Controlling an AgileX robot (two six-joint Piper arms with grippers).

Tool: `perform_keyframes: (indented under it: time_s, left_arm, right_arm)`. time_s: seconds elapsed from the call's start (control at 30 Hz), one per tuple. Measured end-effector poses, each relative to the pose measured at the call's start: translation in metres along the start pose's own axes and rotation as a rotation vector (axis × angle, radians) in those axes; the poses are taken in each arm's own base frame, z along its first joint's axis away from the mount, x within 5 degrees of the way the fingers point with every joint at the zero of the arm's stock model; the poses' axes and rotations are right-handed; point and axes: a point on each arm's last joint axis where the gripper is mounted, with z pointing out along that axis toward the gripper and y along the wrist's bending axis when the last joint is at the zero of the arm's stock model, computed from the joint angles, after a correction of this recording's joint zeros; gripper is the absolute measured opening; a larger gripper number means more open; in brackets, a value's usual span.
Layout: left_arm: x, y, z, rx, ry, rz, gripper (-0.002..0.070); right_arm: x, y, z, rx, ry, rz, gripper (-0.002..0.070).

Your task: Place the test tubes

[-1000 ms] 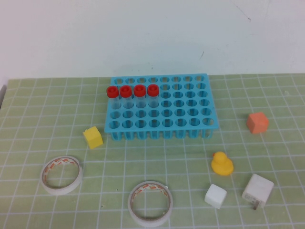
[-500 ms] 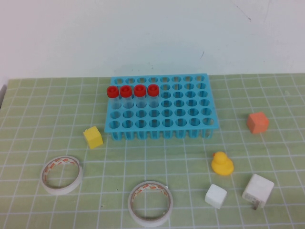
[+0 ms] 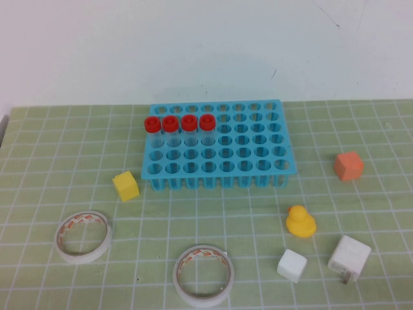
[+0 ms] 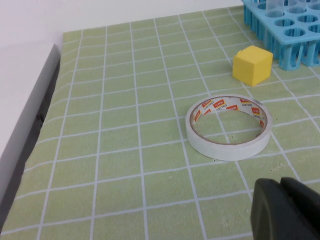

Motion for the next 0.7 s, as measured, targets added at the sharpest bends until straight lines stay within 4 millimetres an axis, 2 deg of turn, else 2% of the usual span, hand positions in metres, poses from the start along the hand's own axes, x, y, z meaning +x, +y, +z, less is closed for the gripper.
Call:
perform_keyframes:
  time_s: [0.4,0.7]
  left_arm:
    - [0.0,0.0,0.0,0.0,0.0,0.0,-0.0001]
    - [0.0001,0.0,0.0,0.0,0.001,0.0,-0.0001]
  right_arm:
    - [0.0013,-0.0017,-0.0005,0.05,0.03,0.042,-0.0001]
    - [0.0016,-0.0012,-0.0005,0.047,0.03,0.159,-0.0001]
